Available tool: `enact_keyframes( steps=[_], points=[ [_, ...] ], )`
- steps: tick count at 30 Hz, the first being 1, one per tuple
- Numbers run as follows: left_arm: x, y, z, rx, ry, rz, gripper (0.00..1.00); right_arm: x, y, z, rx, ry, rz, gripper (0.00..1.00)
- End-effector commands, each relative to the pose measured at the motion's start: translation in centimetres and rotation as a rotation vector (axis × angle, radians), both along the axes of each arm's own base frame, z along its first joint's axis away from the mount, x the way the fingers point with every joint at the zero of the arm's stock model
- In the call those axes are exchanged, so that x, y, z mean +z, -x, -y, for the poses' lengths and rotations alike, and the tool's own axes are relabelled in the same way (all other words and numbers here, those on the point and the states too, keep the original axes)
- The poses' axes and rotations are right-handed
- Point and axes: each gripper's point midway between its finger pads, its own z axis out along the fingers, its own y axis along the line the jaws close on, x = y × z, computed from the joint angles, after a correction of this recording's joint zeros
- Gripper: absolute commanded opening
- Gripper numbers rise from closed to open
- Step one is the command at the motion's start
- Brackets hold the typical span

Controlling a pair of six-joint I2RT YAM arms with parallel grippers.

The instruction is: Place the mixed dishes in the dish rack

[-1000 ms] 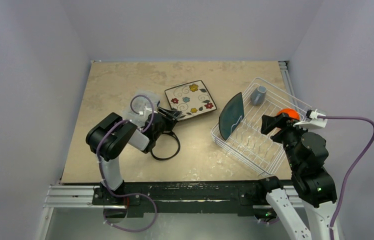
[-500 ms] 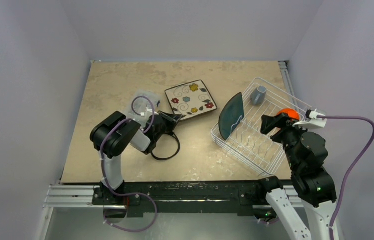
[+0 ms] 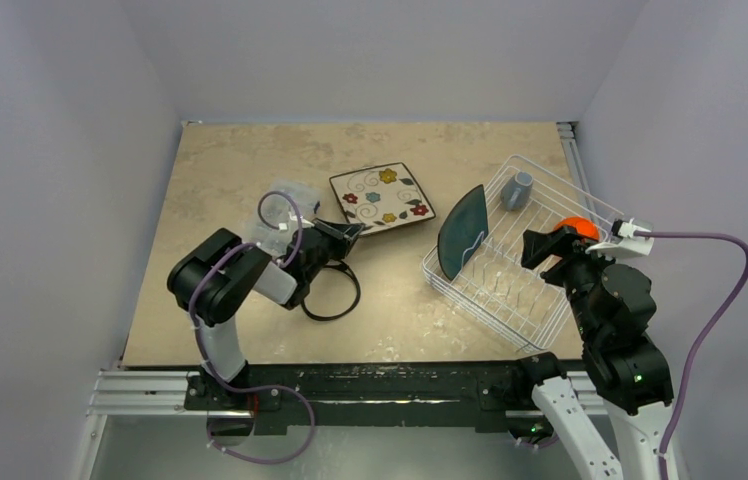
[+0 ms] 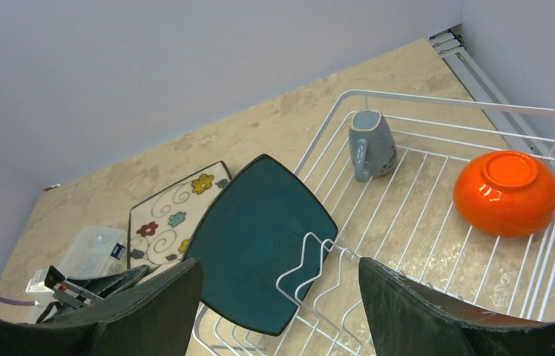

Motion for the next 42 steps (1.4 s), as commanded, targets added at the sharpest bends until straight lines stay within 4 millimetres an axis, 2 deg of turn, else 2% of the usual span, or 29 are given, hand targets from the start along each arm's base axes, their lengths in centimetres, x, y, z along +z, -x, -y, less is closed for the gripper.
enact_keyframes(
  steps=[1,13,20,27,31,35,42],
  points=[
    [12.7,-0.7,0.1,-0.002,0.281,0.301,0.0,0.5,-0.5,-0.2,0.009,0.012,0.019,0.77],
    [20.2,-0.6,-1.3,-0.004,0.31,0.43,0.0,0.3,-0.8,-0.4,0.017,0.012,0.005,0.77],
    [23.2,-0.3,-2.1,-0.015,0.36,0.489,0.0,0.1,-0.9,-0.4,0.019,0.016,-0.005,0.77],
    [28.1,1.6,-3.8,-0.045,0.285,0.572,0.0,-0.1,-1.3,-0.6,0.022,0.019,-0.023,0.77],
    [30.3,3.4,-3.6,-0.146,0.236,0.571,0.0,-0.2,-1.7,-0.6,0.025,0.042,-0.04,0.77],
    [32.2,5.3,-3.6,-0.209,0.226,0.584,0.0,-0.2,-2.2,-2.1,0.12,0.065,-0.055,0.8],
    [34.0,9.4,-4.1,-0.305,0.233,0.604,0.0,0.3,-3.2,-6.9,0.388,0.065,-0.091,0.92]
  ],
)
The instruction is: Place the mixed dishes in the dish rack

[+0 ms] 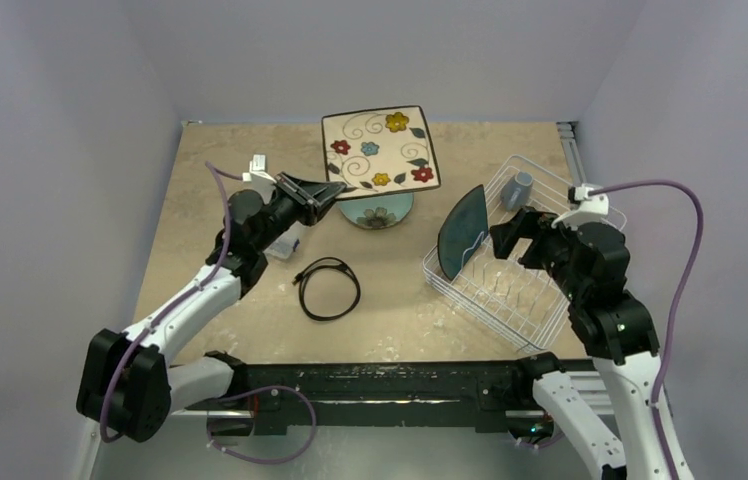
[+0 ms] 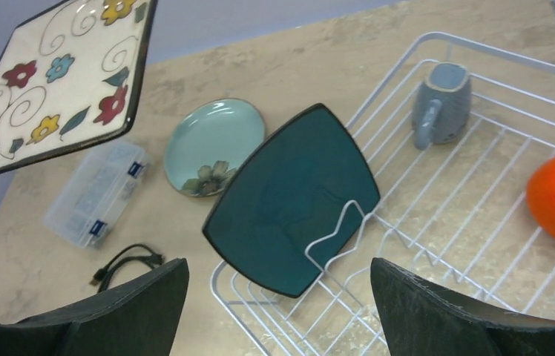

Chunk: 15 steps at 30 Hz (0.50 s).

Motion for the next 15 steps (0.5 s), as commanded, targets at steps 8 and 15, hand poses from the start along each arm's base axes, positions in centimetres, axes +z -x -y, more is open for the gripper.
enact_keyframes(
  steps=[8,15],
  points=[
    [13.5,9.5,-1.4,-0.173,0.152,0.362,0.0,4.5,-1.0,-6.7,0.422,0.001,0.11,0.99],
    [13.0,10.9,-2.5,-0.139,0.124,0.278,0.0,9.4,0.4,-8.3,0.525,0.032,0.243,0.99]
  ],
)
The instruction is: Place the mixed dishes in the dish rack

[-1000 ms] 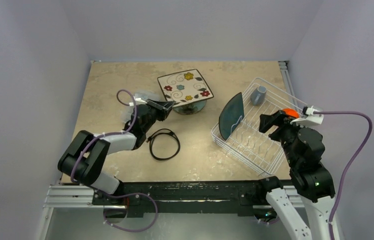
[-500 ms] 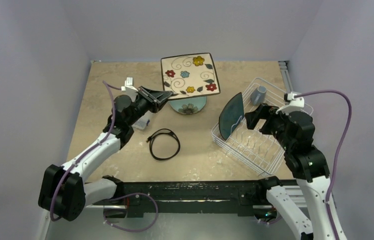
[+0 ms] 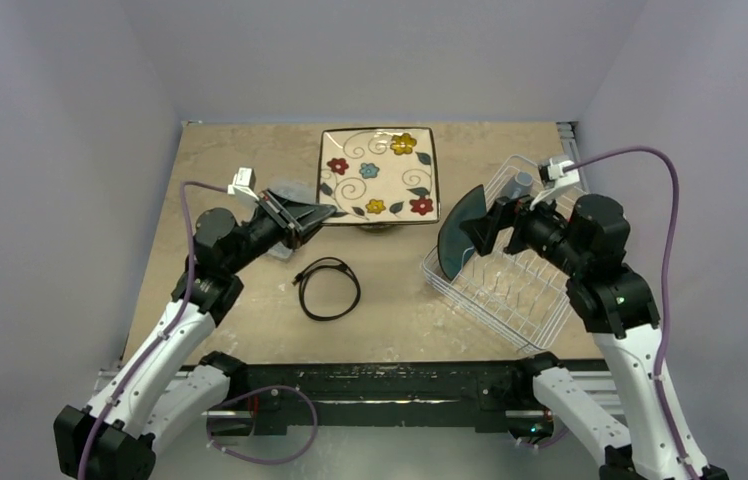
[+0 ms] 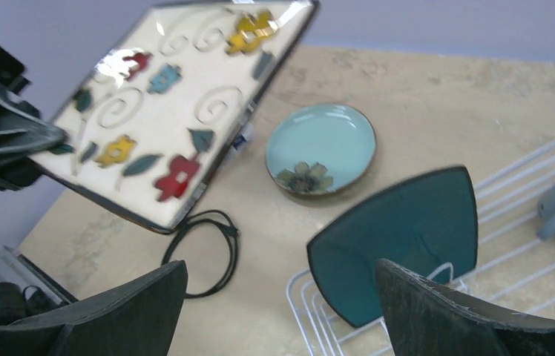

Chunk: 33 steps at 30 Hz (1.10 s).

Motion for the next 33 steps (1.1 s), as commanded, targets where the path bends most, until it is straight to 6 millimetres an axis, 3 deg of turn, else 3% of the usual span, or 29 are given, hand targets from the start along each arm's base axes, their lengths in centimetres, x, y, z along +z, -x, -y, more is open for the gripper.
enact_keyframes(
  steps=[1,6,10,13,16,20,25,28,33],
  points=[
    [9.1,2.9,-1.7,0.016,0.129,0.252,0.0,6.7,1.2,-2.1,0.132,-0.006,0.198,0.99],
    [9.1,3.0,-1.8,0.02,0.123,0.234,0.0,8.6,0.8,-4.9,0.151,0.049,0.191,0.99],
    [8.9,2.9,-1.9,0.027,0.107,0.225,0.0,9.1,2.2,-9.8,0.24,0.111,0.197,0.99],
    [8.9,3.1,-2.0,0.03,0.102,0.221,0.0,6.8,2.8,-13.5,0.225,0.313,0.238,0.99],
    [8.9,3.3,-2.0,0.023,0.1,0.222,0.0,5.2,3.3,-15.7,0.207,0.489,0.321,0.99],
    [8.8,3.6,-2.2,0.022,0.096,0.227,0.0,3.1,3.8,-17.2,0.181,0.708,0.448,0.99],
    [8.5,3.9,-2.3,0.022,0.095,0.22,0.0,0.7,2.6,-17.1,0.085,0.972,0.554,0.98],
    [8.5,4.1,-2.2,0.009,0.096,0.221,0.0,-0.5,2.1,-17.5,0.081,1.074,0.613,0.91],
    [8.7,4.5,-2.2,0.0,0.099,0.223,0.0,-0.7,1.8,-18.8,0.108,1.109,0.746,0.83]
  ],
)
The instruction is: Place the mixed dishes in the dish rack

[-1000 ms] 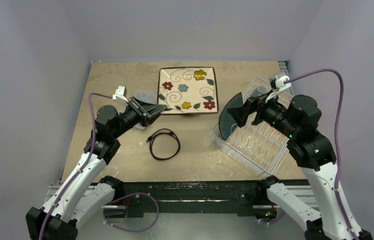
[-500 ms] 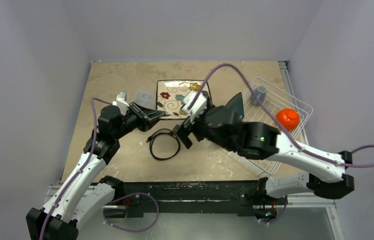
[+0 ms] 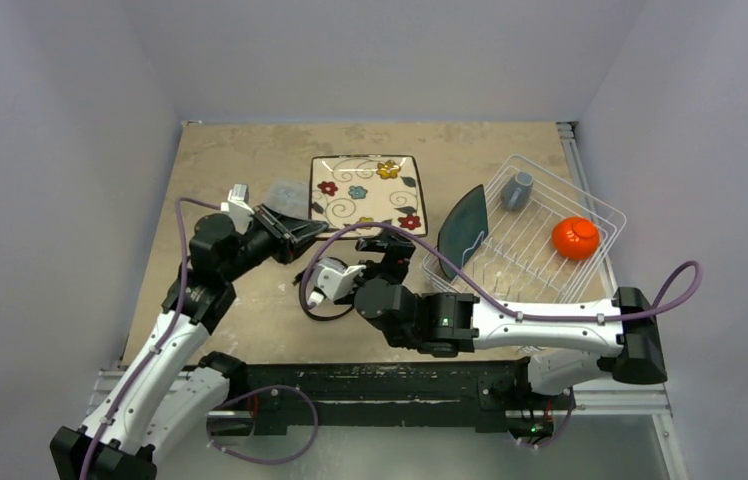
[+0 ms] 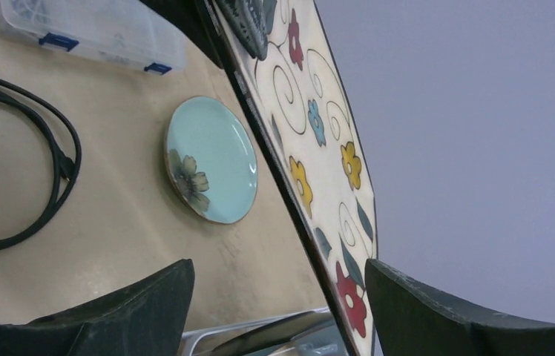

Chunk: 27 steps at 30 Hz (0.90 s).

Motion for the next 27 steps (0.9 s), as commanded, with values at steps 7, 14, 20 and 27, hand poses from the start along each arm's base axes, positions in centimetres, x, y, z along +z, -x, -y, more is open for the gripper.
enact_keyframes(
  steps=[7,14,20,27],
  points=[
    [11.8,3.5,-0.5,-0.055,0.159,0.39,0.0,4.1,-1.9,-0.9,0.003,-0.007,0.283,0.76],
    [11.6,3.9,-0.5,-0.064,0.149,0.389,0.0,4.1,-3.7,-1.1,-0.037,0.017,0.301,0.67],
    [11.7,4.1,-0.5,-0.07,0.15,0.392,0.0,4.2,-4.2,-1.4,-0.038,0.023,0.31,0.4],
    [11.0,4.3,-0.7,-0.063,0.137,0.342,0.0,4.8,-4.5,-2.3,-0.052,0.026,0.306,0.0]
  ],
)
